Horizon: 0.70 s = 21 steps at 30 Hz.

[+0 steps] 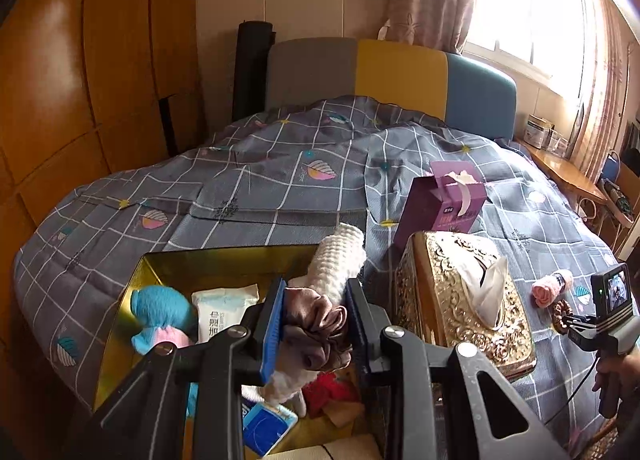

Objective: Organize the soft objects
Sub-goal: 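Lower the held white knit item into the gold tray and open the left gripper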

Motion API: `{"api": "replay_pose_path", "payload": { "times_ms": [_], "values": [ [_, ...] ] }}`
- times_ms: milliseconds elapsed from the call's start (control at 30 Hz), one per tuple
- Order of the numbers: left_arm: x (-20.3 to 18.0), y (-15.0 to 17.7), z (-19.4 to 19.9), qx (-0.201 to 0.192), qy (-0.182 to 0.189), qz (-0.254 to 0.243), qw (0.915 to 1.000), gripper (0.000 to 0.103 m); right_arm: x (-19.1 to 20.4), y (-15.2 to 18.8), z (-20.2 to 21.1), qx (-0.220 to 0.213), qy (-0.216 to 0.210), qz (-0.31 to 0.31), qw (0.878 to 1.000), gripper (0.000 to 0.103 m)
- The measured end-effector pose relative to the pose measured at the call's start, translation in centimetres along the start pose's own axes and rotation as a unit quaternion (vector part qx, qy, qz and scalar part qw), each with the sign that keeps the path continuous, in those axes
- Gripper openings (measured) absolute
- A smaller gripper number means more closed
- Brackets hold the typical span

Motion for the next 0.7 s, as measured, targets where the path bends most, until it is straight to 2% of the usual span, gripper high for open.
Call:
{"api": "replay_pose_path", "payload": {
  "times_ms": [467, 567, 700],
  "values": [
    [1.9, 3.5, -1.9, 0.04, -0.01, 0.003, 0.9992, 0.029, 0.5, 0.0, 0.1, -0.004, 0.013, 0.015, 1.0, 0.011],
    [2.8, 4.6, -2.5, 0.056, -0.011, 0.011, 0.9983, 0.029, 0.6, 0.0, 0.1, -0.004, 0.016, 0.019, 1.0, 0.011],
    [5.4, 6.0, -3.2, 0.083, -0.012, 0.048, 0.9954, 0.029, 0.6, 0.0, 0.2, -0.004, 0.019, 0.024, 1.0, 0.011]
  ]
}}
Point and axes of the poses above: each gripper's, at about its wrist camera, not at the fingertips, and z roughly against the way its jaws point, x to its left, y to its underside, the point moved 7 cm from there along -z, roughly the way its jaws point, and after that the axes turned 11 degrees about -y, right-handed, at the moved point
